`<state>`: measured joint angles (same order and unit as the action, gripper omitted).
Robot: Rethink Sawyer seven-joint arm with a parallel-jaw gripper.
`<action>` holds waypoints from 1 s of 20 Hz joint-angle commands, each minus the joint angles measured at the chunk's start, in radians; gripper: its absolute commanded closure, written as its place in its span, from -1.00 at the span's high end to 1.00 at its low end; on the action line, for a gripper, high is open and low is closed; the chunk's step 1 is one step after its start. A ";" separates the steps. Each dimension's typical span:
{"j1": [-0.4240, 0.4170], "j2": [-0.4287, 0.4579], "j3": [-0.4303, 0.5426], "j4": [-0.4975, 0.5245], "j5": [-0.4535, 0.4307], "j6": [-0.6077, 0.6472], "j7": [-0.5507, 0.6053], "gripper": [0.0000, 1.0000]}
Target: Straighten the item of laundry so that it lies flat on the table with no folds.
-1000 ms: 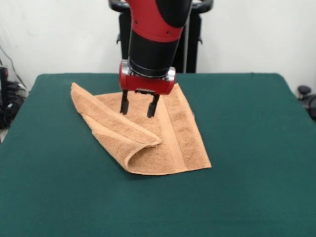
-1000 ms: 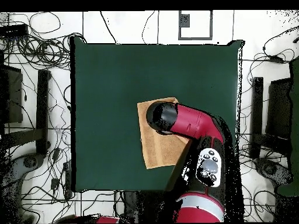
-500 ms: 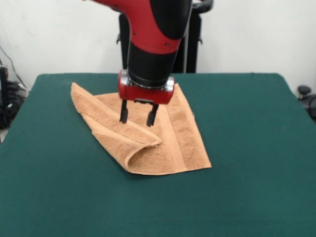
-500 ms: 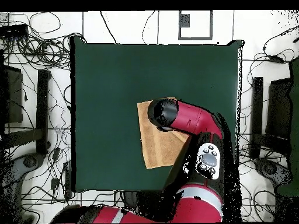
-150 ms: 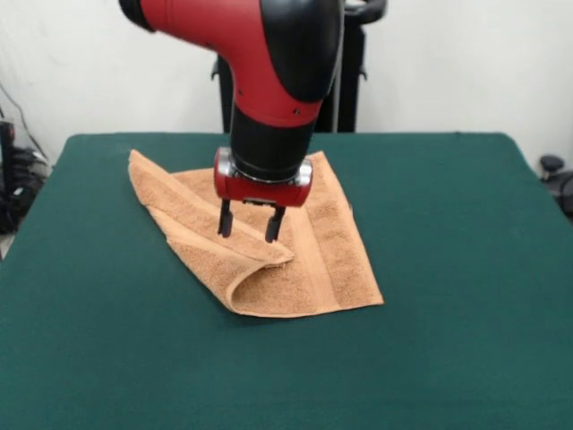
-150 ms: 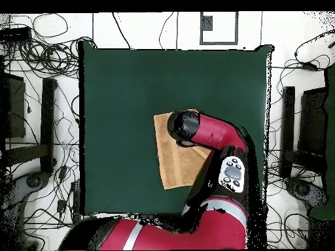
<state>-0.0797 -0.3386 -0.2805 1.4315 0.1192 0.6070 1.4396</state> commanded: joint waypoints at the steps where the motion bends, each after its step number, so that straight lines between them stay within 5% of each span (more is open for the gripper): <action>1: 0.010 0.045 0.069 -0.021 0.063 -0.016 0.269 1.00; 10: 0.018 0.028 0.058 0.020 0.092 -0.074 0.311 1.00; 20: 0.029 0.077 0.063 -0.066 0.119 -0.025 0.295 1.00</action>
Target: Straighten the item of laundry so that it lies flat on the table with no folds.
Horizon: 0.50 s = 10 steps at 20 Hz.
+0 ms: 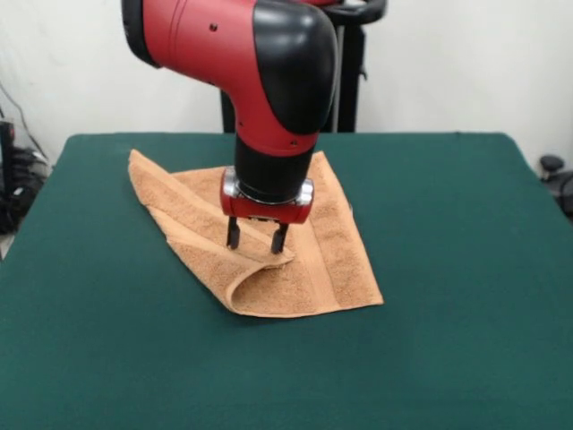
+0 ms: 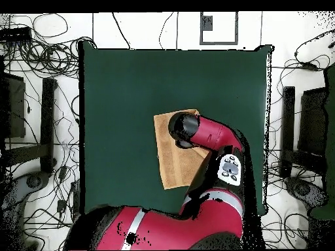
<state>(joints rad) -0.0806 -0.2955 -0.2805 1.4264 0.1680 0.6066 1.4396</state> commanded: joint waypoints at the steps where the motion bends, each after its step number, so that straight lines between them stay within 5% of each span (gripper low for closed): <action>1: 0.032 0.036 0.061 -0.066 0.073 -0.022 0.296 1.00; 10: 0.039 0.027 0.048 -0.054 0.084 -0.028 0.298 1.00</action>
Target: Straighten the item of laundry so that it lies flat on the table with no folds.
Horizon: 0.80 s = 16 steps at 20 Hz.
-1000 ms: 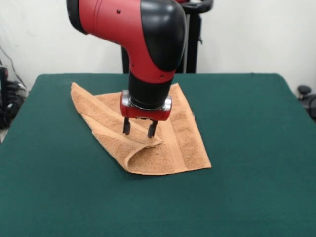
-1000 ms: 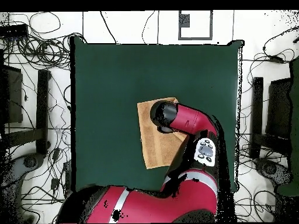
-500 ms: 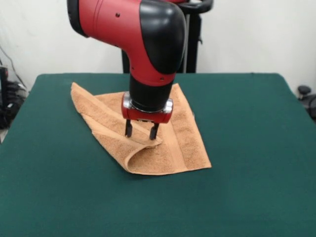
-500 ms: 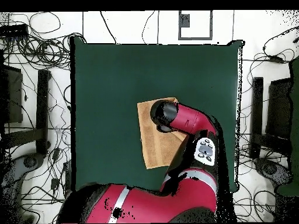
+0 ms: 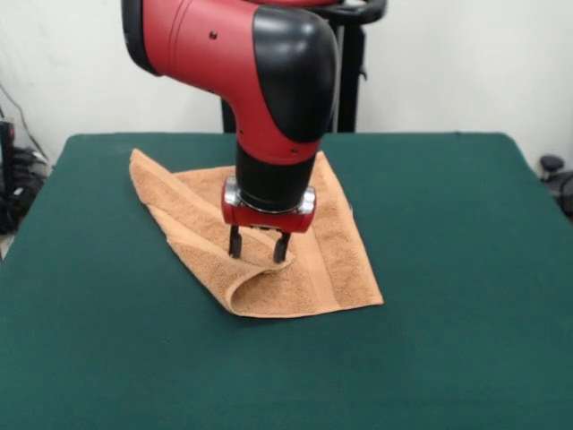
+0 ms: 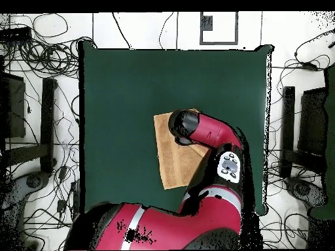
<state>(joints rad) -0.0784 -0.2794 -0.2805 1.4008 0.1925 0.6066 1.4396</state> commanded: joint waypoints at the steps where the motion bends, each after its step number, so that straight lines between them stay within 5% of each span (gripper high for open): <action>1: 0.037 0.011 0.047 -0.028 0.060 -0.028 0.299 1.00; 16: 0.053 0.019 0.037 -0.045 0.072 -0.017 0.316 1.00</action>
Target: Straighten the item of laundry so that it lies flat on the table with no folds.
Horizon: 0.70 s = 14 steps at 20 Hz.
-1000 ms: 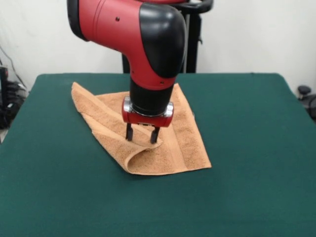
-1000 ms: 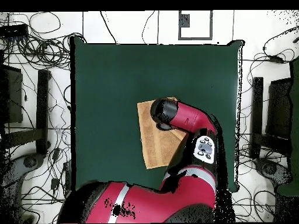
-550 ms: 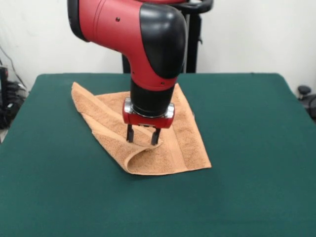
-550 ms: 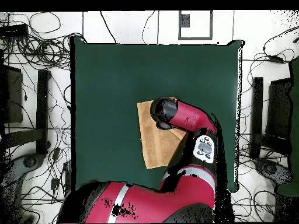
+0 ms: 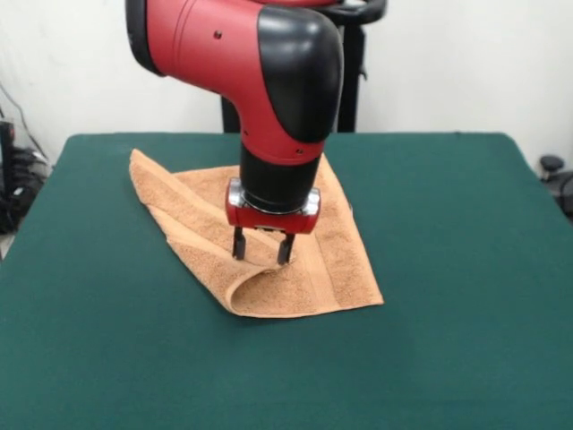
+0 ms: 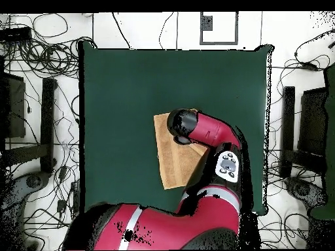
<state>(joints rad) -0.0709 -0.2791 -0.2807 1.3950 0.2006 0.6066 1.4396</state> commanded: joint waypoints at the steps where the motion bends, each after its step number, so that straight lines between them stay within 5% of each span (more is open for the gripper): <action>1: 0.046 0.021 0.038 -0.041 0.065 -0.018 0.317 1.00; 14: 0.060 0.028 0.022 -0.057 0.069 -0.007 0.325 1.00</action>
<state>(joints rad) -0.0502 -0.2749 -0.2811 1.3687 0.2106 0.6066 1.4396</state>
